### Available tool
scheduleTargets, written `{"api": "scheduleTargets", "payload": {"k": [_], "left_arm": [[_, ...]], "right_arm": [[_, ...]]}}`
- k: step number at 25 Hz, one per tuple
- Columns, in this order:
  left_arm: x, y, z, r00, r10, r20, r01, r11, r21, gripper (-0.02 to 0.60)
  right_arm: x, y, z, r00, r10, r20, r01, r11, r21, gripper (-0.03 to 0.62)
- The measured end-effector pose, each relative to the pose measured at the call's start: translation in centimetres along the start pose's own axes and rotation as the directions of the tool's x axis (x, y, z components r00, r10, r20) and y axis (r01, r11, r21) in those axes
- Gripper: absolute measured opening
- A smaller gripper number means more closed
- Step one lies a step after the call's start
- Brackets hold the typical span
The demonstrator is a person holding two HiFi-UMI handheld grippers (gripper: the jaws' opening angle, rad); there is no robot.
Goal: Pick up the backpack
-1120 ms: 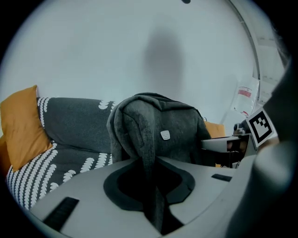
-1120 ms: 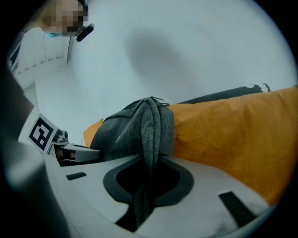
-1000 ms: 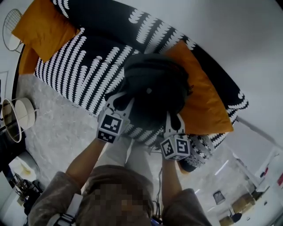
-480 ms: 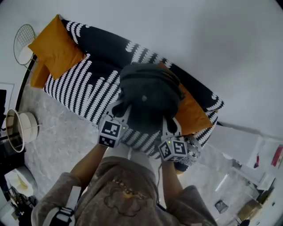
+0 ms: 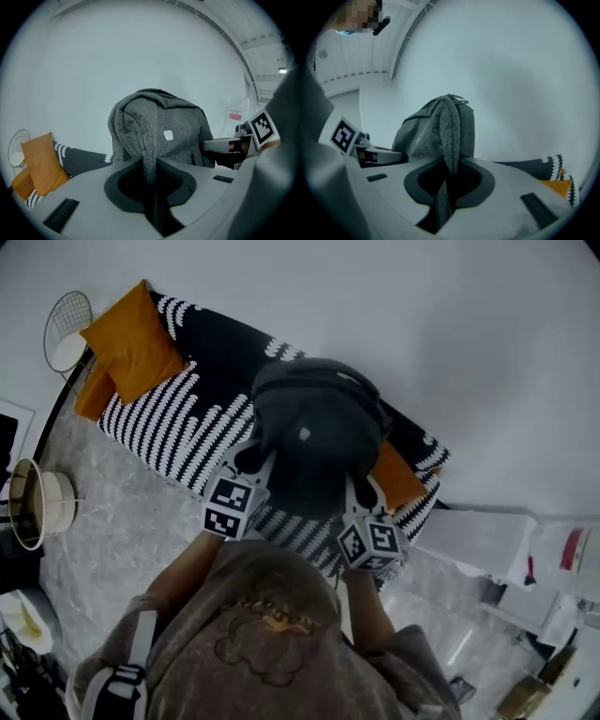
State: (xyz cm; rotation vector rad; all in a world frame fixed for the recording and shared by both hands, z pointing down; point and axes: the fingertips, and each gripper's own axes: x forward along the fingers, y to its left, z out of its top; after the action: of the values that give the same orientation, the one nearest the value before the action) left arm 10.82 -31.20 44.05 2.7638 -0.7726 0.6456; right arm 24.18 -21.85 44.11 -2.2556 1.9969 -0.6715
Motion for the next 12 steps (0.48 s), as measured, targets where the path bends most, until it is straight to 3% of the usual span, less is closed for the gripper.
{"api": "scheduleTargets", "payload": {"k": [12], "left_arm": [[-6.7, -2.3, 0.2, 1.0, -0.004, 0.031, 0.003, 0.999, 0.035, 0.052]], "right_arm": [[-5.7, 3.9, 0.6, 0.998, 0.051, 0.022, -0.051, 0.998, -0.022, 0.043]]}}
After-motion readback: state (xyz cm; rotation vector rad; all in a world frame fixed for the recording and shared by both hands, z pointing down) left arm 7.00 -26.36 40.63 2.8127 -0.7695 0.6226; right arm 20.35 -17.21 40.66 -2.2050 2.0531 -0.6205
